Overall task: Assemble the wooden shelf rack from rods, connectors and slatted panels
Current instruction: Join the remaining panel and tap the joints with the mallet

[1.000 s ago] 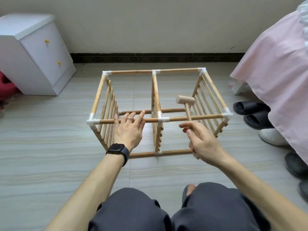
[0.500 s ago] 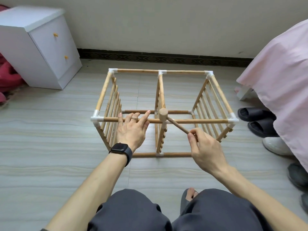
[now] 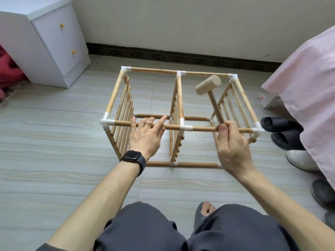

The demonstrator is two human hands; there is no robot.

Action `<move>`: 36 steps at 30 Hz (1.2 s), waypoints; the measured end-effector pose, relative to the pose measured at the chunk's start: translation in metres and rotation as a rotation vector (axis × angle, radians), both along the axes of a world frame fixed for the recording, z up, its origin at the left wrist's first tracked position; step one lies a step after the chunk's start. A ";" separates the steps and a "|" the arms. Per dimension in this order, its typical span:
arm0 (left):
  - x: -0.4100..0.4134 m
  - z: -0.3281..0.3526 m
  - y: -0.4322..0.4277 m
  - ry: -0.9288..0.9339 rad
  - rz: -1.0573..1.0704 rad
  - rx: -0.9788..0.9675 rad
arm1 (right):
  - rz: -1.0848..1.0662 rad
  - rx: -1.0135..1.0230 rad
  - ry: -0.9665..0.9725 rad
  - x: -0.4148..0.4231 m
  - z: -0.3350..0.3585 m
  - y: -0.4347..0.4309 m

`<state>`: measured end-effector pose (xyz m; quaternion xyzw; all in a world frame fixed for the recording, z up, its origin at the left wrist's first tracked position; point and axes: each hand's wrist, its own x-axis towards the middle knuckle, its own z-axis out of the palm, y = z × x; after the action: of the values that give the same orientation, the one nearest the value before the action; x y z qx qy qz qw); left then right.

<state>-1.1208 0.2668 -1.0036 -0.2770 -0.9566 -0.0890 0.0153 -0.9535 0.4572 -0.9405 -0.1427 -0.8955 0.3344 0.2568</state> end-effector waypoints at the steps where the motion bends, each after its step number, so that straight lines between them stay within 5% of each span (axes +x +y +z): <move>1: 0.000 0.000 0.000 -0.002 -0.002 0.000 | 0.010 0.030 -0.102 0.002 -0.004 -0.003; 4: 0.000 0.000 -0.001 -0.003 -0.006 0.004 | 0.073 0.210 -0.497 0.010 -0.016 -0.004; 8: -0.001 -0.001 -0.002 -0.004 -0.010 0.016 | 0.012 0.117 -0.123 0.011 -0.020 -0.001; 11: 0.000 -0.001 -0.001 0.003 -0.007 0.007 | 0.085 0.234 -0.500 0.010 -0.021 -0.003; 12: 0.000 -0.001 -0.001 -0.002 -0.011 0.007 | 0.075 0.232 -0.483 0.010 -0.022 -0.003; 15: -0.001 -0.002 -0.002 0.009 -0.012 0.005 | 0.017 0.141 -0.083 0.009 -0.022 -0.005; 20: -0.001 -0.004 -0.002 0.019 -0.017 -0.007 | 0.079 0.220 -0.586 0.014 -0.030 -0.001; 25: -0.001 -0.003 -0.002 0.022 -0.045 0.011 | 0.035 0.151 -0.513 0.006 -0.025 0.005; 30: 0.004 -0.005 -0.043 0.139 -0.074 0.310 | 0.050 -0.043 -0.429 -0.009 -0.017 -0.002; 33: 0.008 -0.012 -0.088 0.263 0.220 0.590 | 0.227 -0.105 -0.420 -0.034 -0.010 -0.016; 36: 0.000 -0.018 -0.115 0.082 0.460 0.709 | 0.390 -0.078 -0.382 -0.066 -0.009 -0.042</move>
<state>-1.1213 0.1523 -1.0219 -0.0374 -0.9024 -0.3956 0.1669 -1.0192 0.4153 -0.9493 -0.0380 -0.9247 0.3788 0.0083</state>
